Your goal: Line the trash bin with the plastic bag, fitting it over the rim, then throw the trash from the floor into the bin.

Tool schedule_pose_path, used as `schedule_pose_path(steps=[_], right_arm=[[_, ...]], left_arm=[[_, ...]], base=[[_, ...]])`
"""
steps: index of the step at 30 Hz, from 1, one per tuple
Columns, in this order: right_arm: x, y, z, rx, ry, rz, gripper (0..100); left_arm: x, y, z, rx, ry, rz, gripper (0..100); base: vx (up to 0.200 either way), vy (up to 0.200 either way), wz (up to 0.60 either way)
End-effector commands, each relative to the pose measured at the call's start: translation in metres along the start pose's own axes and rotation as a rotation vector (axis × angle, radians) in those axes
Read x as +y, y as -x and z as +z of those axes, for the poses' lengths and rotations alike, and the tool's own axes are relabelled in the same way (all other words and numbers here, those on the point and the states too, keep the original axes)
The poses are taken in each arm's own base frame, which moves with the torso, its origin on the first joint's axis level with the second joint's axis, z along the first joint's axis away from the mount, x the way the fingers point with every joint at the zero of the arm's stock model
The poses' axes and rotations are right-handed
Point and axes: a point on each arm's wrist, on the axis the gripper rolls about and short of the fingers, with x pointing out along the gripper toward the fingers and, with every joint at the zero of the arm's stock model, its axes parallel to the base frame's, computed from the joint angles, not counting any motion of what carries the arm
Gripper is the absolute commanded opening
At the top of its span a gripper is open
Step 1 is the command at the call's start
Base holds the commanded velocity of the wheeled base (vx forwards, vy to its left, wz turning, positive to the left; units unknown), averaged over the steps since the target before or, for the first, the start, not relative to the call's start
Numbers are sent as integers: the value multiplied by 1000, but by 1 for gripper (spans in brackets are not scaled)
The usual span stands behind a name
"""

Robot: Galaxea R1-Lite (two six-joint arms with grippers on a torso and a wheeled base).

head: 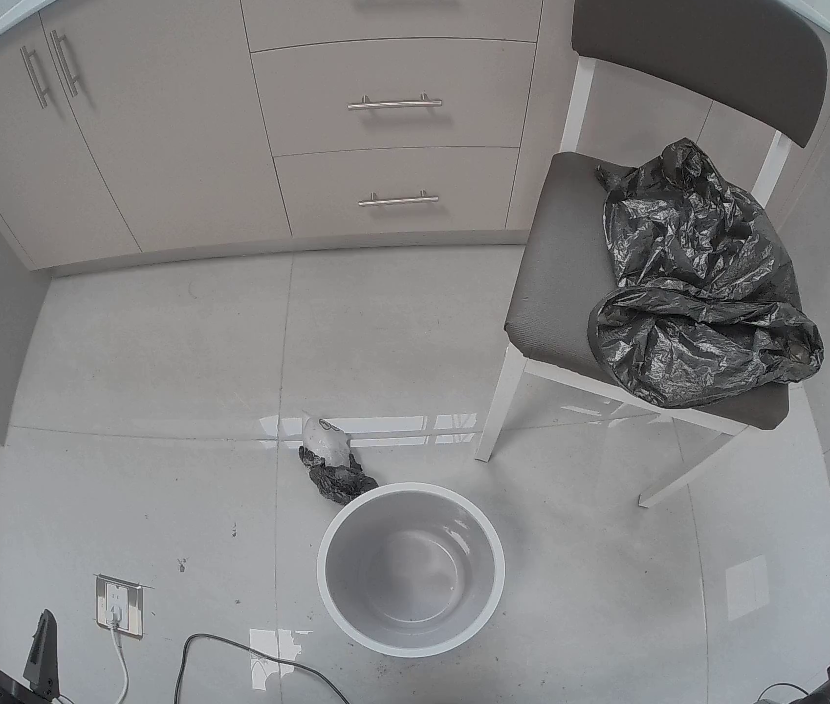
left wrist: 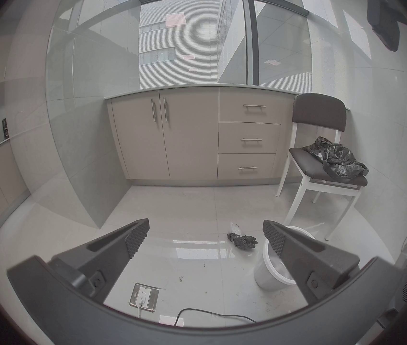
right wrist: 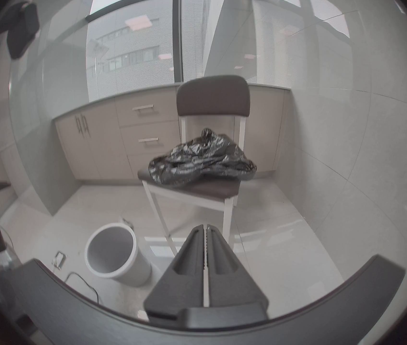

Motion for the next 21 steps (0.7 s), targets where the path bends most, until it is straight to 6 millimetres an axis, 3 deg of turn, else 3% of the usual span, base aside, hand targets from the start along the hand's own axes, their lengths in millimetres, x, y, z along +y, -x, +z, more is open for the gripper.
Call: schedule_pose_path(steps=[1,2,3,4,5,6,9,10,11,12,15,16,18,20,21], right_arm=[[0,18,178,-331,-351,79,0],[0,18,178,-331,-351,79,0],[0,15,221,-355,-311,99,0],[0,14,223,-352,-305,100,0],[2,-12,233,-259,-224,95,0],[3,-26,233,-223,-207,95,0],[10,-77,225,-149,-293,150,0],[11,-84,225,-155,-320,165,0],[12,-89,224,-160,-338,174,0],[18,-112,219,-157,-398,207,0],[28,-150,199,-113,-458,229,0],[28,-150,199,-113,-458,229,0],[38,-189,175,-56,-461,221,0],[41,-208,167,-30,-456,191,0],[41,-210,167,-28,-455,187,0]], left_arm=[[0,0,-4,3,-17,0,100],[0,0,-4,3,-17,0,100],[0,0,-4,0,-17,0,100],[0,0,-4,0,-17,0,100],[0,4,17,-58,-11,-12,100],[0,11,57,-144,5,-8,100],[2,11,215,-286,265,-62,100],[2,12,230,-287,276,-65,100],[2,11,240,-275,274,-66,100],[1,2,254,-176,255,-66,100],[-3,-27,251,-51,193,-127,100],[-3,-27,251,-51,193,-127,100],[-10,-77,242,80,181,-244,100],[-15,-99,237,129,181,-286,100],[-15,-101,237,132,181,-290,100]], base=[[0,0,0],[0,0,0],[0,0,0],[0,0,0],[0,0,0],[0,0,0],[0,0,0],[0,0,0],[0,0,0],[0,0,0],[0,0,0],[0,0,0],[0,0,0],[0,0,0],[0,0,0]])
